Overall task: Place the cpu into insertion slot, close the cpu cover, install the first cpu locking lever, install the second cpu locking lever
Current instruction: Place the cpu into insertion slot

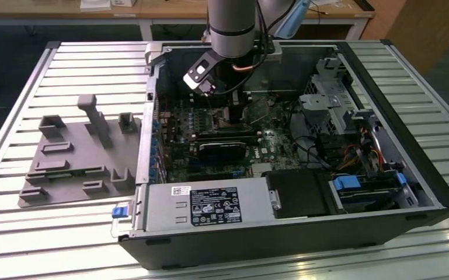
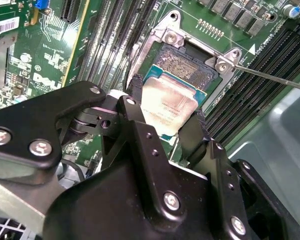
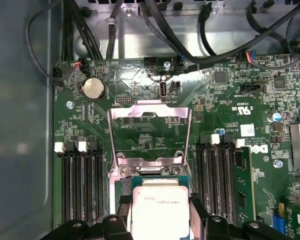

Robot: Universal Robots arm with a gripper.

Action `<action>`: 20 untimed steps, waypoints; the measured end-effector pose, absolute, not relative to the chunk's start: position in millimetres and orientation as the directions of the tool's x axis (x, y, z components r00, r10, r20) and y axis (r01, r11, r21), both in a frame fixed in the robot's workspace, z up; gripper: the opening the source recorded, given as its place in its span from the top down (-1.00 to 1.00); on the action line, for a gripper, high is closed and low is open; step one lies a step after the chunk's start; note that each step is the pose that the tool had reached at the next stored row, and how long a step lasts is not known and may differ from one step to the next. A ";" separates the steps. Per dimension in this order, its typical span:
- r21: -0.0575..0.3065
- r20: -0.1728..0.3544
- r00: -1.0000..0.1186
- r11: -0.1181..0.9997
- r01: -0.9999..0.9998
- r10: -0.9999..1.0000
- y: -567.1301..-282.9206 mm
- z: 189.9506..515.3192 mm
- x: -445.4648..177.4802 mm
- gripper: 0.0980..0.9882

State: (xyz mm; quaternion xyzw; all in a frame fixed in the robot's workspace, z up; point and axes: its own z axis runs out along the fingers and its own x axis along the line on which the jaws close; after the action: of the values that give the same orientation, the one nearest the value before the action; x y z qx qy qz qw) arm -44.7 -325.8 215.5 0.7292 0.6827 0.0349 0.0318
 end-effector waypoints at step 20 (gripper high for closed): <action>0.098 0.008 0.065 -0.065 0.993 0.998 -321.8 200.1 -50.0 0.01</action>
State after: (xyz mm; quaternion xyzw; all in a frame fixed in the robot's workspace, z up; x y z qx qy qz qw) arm -50.0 -321.8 200.1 0.7290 0.6828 0.0363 0.0330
